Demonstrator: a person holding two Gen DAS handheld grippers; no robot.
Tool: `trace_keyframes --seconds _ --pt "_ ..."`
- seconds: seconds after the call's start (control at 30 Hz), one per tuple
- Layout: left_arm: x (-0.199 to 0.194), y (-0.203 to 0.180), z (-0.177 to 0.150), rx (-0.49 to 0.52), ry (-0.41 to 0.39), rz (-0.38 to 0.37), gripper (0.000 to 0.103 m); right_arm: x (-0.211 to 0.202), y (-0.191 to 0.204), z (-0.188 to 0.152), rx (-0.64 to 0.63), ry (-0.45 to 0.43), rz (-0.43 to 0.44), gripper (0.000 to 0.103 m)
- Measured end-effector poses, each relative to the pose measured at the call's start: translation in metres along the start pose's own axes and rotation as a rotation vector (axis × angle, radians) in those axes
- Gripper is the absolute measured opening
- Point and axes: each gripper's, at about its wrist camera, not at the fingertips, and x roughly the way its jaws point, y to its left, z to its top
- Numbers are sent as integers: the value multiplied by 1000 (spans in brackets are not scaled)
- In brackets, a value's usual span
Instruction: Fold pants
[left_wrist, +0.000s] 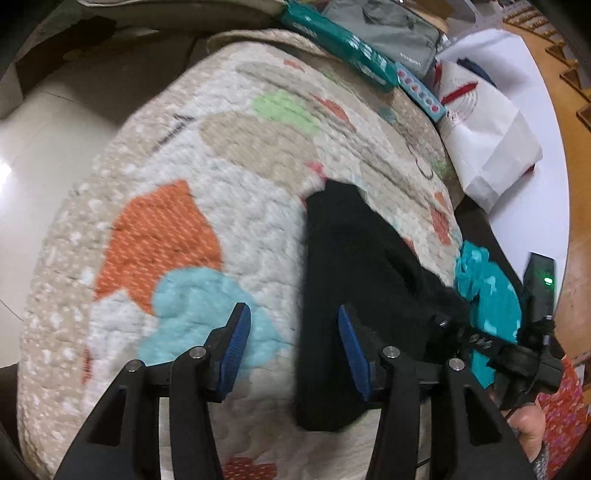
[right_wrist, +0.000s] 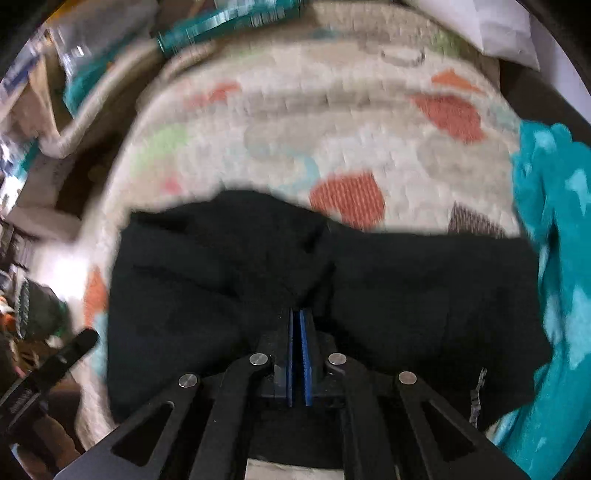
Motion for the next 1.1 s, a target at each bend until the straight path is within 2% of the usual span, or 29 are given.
trace_keyframes --seconds 0.03,0.13,0.23,0.27,0.33,0.37,0.4,0.43,0.53,0.63,0.67,0.7,0.73,0.77,0.8,0.93,1.1 --pt "5 -4 -3 9 13 -6 49 3 1 -1 -9 14 -17 5" --pt "16 -12 -10 46 30 -14 53 -8 -3 2 21 -33 -5 6" --pt "24 -16 -16 89 20 1 55 -27 6 15 1 -108 69 7" --pt "25 -16 -17 96 15 1 55 -34 17 25 -36 -126 112 10" --pt "26 -15 -18 105 2 -6 55 -35 39 40 -101 -127 180 29" --pt "26 -14 -19 109 -3 -14 56 -35 55 49 -145 -124 215 57" --pt "26 -14 -20 110 -8 -21 57 -33 70 57 -181 -125 231 76" --pt "26 -13 -21 114 -15 -31 57 -30 84 63 -223 -127 235 76" --pt "26 -10 -23 124 -31 -39 59 -11 129 78 -382 -94 181 76" --pt "28 -15 -24 139 -38 -18 59 24 160 81 -497 -21 98 75" --pt "30 -19 -24 164 -36 5 54 35 167 78 -530 6 68 67" --pt "32 -25 -25 202 -32 40 36 42 172 75 -555 32 55 30" --pt "33 -27 -25 221 -24 58 27 47 176 72 -564 57 38 24" --pt "34 -28 -24 223 -14 62 20 44 177 71 -564 47 41 17" --pt "34 -25 -22 205 -4 53 17 41 177 72 -557 50 59 13" --pt "28 -14 -12 134 23 17 14 28 181 81 -504 25 90 11" --pt "11 3 4 81 -8 59 14 21 208 91 -502 -1 138 10"
